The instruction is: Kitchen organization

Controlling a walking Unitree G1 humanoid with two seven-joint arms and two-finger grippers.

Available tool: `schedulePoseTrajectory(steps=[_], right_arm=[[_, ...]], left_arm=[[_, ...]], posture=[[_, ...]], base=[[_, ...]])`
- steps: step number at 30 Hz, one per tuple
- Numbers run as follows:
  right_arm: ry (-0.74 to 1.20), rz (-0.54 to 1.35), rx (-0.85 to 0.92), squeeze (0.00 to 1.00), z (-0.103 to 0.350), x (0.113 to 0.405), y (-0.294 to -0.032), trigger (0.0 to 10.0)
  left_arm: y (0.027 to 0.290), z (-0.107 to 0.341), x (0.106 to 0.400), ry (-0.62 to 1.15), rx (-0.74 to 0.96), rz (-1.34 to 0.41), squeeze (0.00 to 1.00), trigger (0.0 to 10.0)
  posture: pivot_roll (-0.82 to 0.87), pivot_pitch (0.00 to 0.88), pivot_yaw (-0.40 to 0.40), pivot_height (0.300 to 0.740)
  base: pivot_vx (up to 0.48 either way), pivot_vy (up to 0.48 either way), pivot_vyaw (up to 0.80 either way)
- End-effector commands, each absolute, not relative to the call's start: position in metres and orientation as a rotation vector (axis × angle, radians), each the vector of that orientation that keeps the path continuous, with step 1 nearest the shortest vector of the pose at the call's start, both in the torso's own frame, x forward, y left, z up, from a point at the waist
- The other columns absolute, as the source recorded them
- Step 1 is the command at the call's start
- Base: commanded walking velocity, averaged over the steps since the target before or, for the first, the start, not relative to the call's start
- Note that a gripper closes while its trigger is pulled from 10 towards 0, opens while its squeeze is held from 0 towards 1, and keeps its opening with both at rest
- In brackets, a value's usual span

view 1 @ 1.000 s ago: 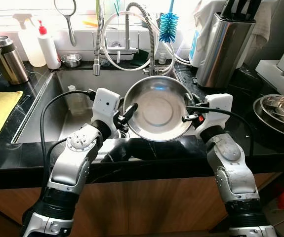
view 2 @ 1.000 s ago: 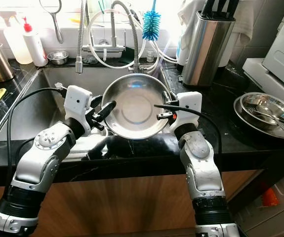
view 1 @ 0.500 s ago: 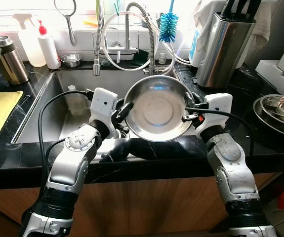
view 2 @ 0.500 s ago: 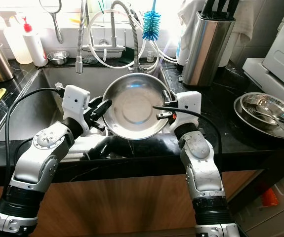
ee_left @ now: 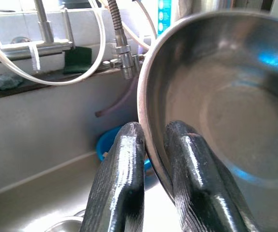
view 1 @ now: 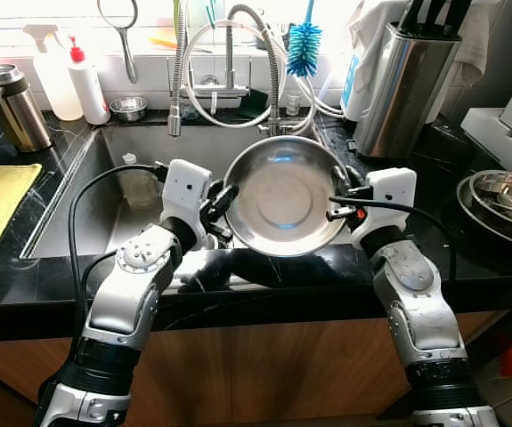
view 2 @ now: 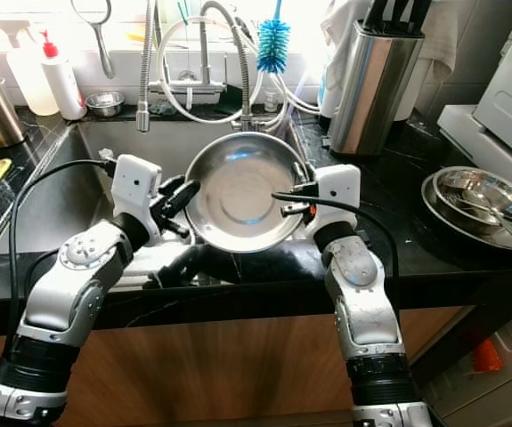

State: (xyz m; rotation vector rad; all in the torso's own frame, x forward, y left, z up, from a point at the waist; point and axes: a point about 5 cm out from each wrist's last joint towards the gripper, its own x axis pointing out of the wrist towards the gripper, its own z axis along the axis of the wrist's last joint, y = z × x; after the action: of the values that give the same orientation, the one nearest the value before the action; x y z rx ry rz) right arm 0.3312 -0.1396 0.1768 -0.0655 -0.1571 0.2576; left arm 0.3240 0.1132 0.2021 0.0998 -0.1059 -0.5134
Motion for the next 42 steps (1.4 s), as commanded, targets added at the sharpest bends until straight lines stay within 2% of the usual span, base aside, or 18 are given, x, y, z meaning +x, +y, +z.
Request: schedulePoseTrajectory(steps=[1,15,16,20,23,24,25,26,27,28,35,42], right_arm=[[-0.198,0.297,-0.057,1.00,0.190,0.335,-0.129,10.0],[-0.192,0.292,-0.069,1.00,0.189,0.335,-0.129,10.0],[-0.193,0.292,-0.070,0.00,0.189,0.335,-0.129,10.0],[-0.194,0.295,-0.070,0.00,0.189,0.335,-0.128,10.0],[-0.189,0.314,-0.066,0.00,0.188,0.335,-0.122,10.0],[-0.189,0.314,-0.066,0.00,0.188,0.335,-0.122,10.0],[-0.187,0.318,-0.065,0.00,0.187,0.335,-0.121,10.0],[-0.187,0.318,-0.065,0.00,0.187,0.335,-0.121,10.0],[-0.186,0.321,-0.065,0.00,0.187,0.335,-0.121,10.0],[-0.185,0.324,-0.064,0.00,0.187,0.335,-0.121,10.0],[-0.177,0.338,-0.064,0.00,0.185,0.334,-0.120,10.0],[-0.178,0.334,-0.064,0.00,0.185,0.334,-0.119,10.0]], left_arm=[[0.097,0.192,0.319,-0.060,0.142,-0.613,0.00,0.0],[0.098,0.193,0.321,-0.061,0.120,-0.589,0.00,0.0],[0.100,0.193,0.322,-0.062,0.104,-0.567,0.00,0.0],[0.104,0.197,0.326,-0.074,0.064,-0.514,0.00,0.0],[0.110,0.223,0.330,-0.199,-0.164,-0.364,0.00,0.0],[0.110,0.223,0.330,-0.199,-0.164,-0.364,0.00,0.0],[0.109,0.228,0.329,-0.227,-0.202,-0.356,0.00,2.6],[0.109,0.228,0.329,-0.227,-0.202,-0.356,0.00,2.6],[0.107,0.230,0.328,-0.243,-0.221,-0.360,0.00,4.1],[0.105,0.232,0.327,-0.254,-0.230,-0.370,0.00,10.0],[0.102,0.235,0.325,-0.280,-0.231,-0.373,0.00,10.0],[0.123,0.239,0.333,-0.320,-0.227,-0.176,0.00,10.0]], posture=[[0.01,0.021,-0.032,0.740],[0.01,0.025,-0.032,0.740],[0.01,0.026,-0.032,0.740],[0.01,0.027,-0.032,0.740],[0.01,0.029,-0.033,0.740],[0.01,0.029,-0.033,0.740],[0.01,0.029,-0.032,0.740],[0.01,0.029,-0.032,0.740],[0.01,0.029,-0.032,0.740],[0.01,0.028,-0.032,0.740],[0.01,0.028,-0.031,0.740],[0.01,0.028,-0.030,0.740]], base=[[0.000,0.000,0.00],[0.000,0.000,0.00],[0.000,0.000,0.00],[0.000,0.000,0.00],[0.000,0.000,0.00],[0.000,0.000,0.00],[0.000,0.000,0.00],[0.000,0.000,0.00],[0.000,0.000,0.00],[0.000,0.000,0.00],[0.000,0.000,0.00],[0.000,0.000,0.00]])
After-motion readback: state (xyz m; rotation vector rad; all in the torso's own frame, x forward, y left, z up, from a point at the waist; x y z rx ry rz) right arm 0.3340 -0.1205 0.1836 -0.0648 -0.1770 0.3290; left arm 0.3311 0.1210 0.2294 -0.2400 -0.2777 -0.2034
